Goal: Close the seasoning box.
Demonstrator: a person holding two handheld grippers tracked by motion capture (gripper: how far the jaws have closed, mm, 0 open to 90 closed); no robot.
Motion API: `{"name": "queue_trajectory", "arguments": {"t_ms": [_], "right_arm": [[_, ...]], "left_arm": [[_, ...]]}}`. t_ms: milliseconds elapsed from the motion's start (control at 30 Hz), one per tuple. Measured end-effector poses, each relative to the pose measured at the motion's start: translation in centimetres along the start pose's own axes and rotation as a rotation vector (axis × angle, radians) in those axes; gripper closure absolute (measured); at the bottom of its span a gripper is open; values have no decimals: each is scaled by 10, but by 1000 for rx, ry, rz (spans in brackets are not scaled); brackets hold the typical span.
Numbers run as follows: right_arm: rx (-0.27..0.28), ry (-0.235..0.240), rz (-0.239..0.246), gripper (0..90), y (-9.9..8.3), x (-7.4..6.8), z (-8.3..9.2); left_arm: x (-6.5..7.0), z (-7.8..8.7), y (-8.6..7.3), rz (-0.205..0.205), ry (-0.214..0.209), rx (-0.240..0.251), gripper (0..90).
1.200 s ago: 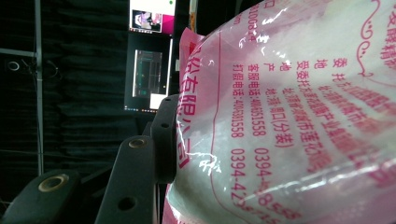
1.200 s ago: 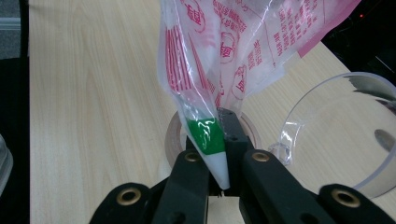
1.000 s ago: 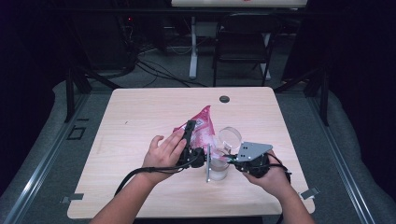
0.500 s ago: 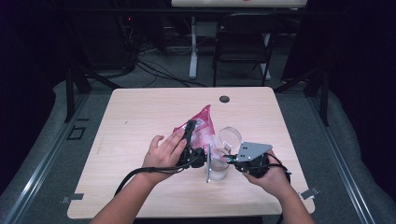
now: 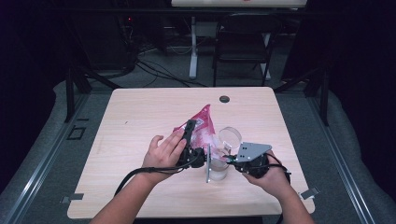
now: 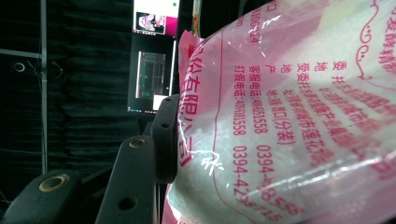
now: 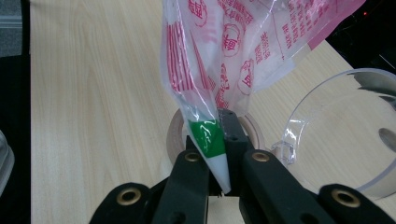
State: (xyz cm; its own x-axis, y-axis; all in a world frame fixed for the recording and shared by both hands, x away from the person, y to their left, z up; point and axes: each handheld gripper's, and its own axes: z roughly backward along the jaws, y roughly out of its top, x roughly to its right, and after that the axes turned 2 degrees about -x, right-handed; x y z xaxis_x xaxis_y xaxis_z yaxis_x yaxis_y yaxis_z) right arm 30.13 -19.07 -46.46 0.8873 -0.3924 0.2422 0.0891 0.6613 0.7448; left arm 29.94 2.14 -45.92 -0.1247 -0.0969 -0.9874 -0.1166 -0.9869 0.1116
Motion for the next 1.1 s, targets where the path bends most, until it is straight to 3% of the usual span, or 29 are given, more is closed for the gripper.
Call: {"name": "queue_trajectory", "arguments": {"t_ms": [1100], "right_arm": [[-10,-18,0,900,0,1,3]], "left_arm": [[-1,1,3,2,2,8,611]]}}
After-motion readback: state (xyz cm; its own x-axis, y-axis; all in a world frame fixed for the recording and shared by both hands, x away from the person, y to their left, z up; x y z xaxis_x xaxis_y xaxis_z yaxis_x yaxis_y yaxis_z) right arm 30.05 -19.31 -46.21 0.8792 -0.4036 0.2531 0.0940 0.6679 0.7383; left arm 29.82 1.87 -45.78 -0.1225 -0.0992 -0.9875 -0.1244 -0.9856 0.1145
